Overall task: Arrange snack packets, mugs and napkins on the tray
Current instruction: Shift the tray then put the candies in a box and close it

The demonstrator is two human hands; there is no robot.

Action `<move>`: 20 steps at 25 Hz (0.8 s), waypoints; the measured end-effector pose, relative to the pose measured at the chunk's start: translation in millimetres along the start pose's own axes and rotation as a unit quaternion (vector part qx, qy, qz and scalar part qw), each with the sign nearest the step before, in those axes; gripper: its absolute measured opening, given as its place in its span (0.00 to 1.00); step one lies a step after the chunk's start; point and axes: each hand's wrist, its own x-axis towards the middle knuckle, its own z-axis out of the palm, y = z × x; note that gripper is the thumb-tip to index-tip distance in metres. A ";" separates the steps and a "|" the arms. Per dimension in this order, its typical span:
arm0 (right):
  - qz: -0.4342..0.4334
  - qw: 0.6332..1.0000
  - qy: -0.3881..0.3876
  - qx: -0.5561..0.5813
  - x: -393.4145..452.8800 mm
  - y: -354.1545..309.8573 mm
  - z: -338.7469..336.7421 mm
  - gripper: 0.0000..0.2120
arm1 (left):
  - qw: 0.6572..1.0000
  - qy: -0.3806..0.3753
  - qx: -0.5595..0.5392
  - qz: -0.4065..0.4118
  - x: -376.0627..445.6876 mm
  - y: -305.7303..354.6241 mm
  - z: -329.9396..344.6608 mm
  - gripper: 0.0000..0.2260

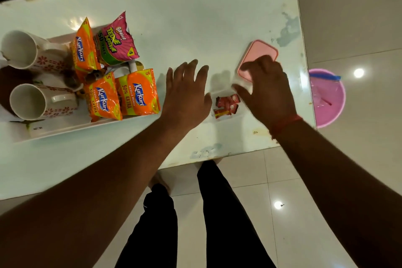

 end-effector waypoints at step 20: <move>0.168 0.926 0.036 0.337 66.3 -16.3 -22.5 0.24 | 0.881 0.036 -0.449 -0.142 11.0 8.6 -40.5 0.21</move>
